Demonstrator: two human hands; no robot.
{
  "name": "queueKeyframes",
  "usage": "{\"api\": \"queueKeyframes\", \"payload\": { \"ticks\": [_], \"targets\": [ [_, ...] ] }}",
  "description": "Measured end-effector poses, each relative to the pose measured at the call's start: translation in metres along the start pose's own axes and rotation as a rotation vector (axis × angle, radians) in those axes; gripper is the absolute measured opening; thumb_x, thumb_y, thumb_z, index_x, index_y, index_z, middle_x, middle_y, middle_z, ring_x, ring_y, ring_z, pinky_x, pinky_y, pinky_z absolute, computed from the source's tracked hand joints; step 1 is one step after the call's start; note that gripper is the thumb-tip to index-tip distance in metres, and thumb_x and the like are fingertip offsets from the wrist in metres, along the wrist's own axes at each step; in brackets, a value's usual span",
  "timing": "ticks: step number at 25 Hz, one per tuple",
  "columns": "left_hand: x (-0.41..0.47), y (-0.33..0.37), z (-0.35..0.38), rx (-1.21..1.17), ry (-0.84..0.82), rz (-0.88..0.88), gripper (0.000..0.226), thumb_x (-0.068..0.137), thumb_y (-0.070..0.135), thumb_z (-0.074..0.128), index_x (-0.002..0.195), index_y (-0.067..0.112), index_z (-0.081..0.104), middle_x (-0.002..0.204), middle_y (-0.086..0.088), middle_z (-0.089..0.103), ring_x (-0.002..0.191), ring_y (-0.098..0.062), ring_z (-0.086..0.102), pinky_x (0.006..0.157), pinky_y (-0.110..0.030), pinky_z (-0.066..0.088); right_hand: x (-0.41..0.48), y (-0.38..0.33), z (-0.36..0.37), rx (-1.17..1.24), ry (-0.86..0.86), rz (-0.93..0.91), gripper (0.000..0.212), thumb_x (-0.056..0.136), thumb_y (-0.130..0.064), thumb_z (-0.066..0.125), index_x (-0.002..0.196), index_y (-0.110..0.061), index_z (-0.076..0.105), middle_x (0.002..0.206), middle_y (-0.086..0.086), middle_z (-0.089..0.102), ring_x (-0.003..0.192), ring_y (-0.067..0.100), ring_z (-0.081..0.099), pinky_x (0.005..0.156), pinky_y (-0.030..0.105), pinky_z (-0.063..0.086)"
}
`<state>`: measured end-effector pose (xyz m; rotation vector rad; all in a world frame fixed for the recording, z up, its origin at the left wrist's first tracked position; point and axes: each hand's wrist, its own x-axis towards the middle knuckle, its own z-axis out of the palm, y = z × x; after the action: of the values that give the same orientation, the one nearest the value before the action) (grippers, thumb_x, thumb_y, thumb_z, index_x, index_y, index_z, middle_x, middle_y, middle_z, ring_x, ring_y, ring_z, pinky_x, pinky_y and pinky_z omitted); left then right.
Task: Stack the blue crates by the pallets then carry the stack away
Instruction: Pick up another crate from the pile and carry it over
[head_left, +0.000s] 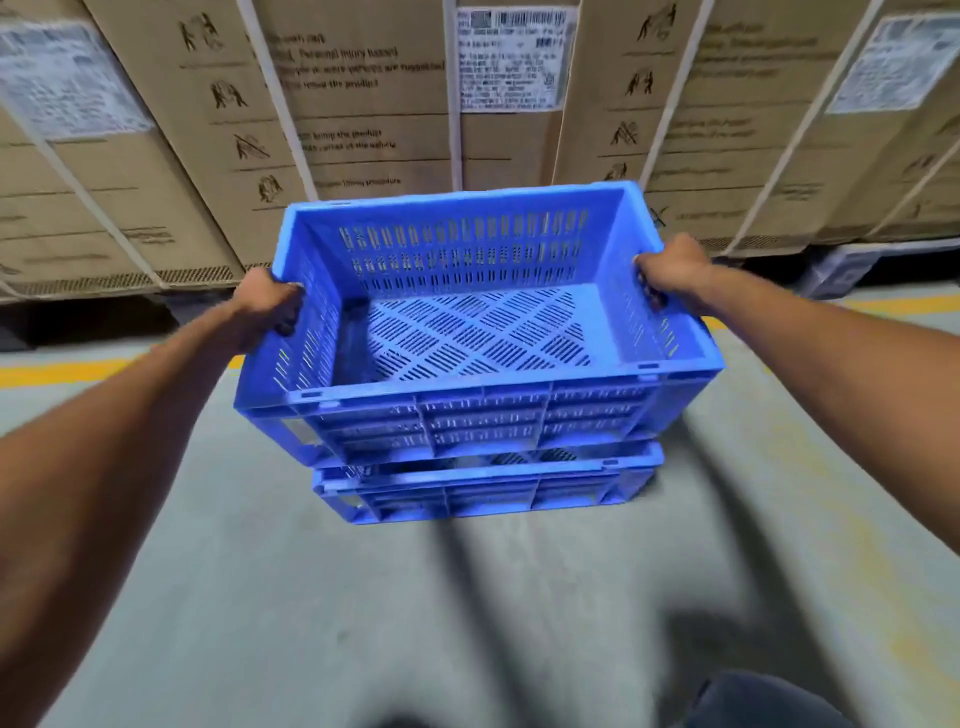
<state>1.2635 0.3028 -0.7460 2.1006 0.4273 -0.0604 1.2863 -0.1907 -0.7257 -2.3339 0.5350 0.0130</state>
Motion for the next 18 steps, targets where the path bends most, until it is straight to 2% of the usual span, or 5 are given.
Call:
{"api": "queueKeyframes", "payload": {
  "ticks": [7,10,12,14,18],
  "targets": [
    [0.017,-0.001,0.017,0.018,0.067,-0.004,0.013,0.074,0.014,0.049,0.072,0.002,0.055,0.063,-0.017,0.049,0.028,-0.013,0.041,0.039,-0.02,0.038,-0.001,0.007,0.011,-0.167,0.08,0.014,0.029,0.075,-0.019,0.054,0.088,0.002,0.068,0.072,0.019,0.066,0.07,0.035,0.068,0.066,0.036,0.057],
    [0.006,0.002,0.016,0.363,0.194,-0.009,0.038,0.082,0.022,0.057,0.107,-0.005,0.061,0.098,-0.028,0.061,0.08,-0.037,0.066,0.071,-0.041,0.05,-0.014,0.002,0.009,-0.349,0.203,-0.073,0.033,0.084,-0.02,0.056,0.108,0.001,0.064,0.107,0.024,0.066,0.101,0.038,0.064,0.081,0.038,0.051],
    [-0.016,0.013,0.022,0.689,0.337,0.172,0.05,0.088,0.03,0.06,0.127,-0.001,0.051,0.124,-0.027,0.05,0.114,-0.043,0.052,0.094,-0.05,0.043,-0.036,-0.004,0.011,-0.505,0.337,-0.217,0.039,0.082,-0.018,0.058,0.118,-0.003,0.058,0.122,0.021,0.056,0.115,0.038,0.053,0.092,0.045,0.046],
    [-0.048,0.033,0.033,0.744,0.379,0.459,0.046,0.091,0.042,0.058,0.126,0.012,0.055,0.125,-0.019,0.048,0.119,-0.038,0.047,0.098,-0.05,0.039,-0.064,-0.012,0.021,-0.561,0.393,-0.423,0.031,0.083,-0.016,0.057,0.113,-0.011,0.063,0.12,0.014,0.056,0.115,0.036,0.049,0.092,0.046,0.043],
    [-0.122,0.057,0.058,0.563,-0.115,0.647,0.05,0.095,0.068,0.036,0.088,0.025,0.062,0.086,0.007,0.063,0.085,-0.02,0.062,0.076,-0.037,0.048,-0.135,-0.014,0.039,-0.284,-0.098,-0.54,0.022,0.091,-0.02,0.052,0.095,-0.021,0.073,0.091,-0.004,0.073,0.089,0.023,0.065,0.077,0.036,0.053]
  ]
}}
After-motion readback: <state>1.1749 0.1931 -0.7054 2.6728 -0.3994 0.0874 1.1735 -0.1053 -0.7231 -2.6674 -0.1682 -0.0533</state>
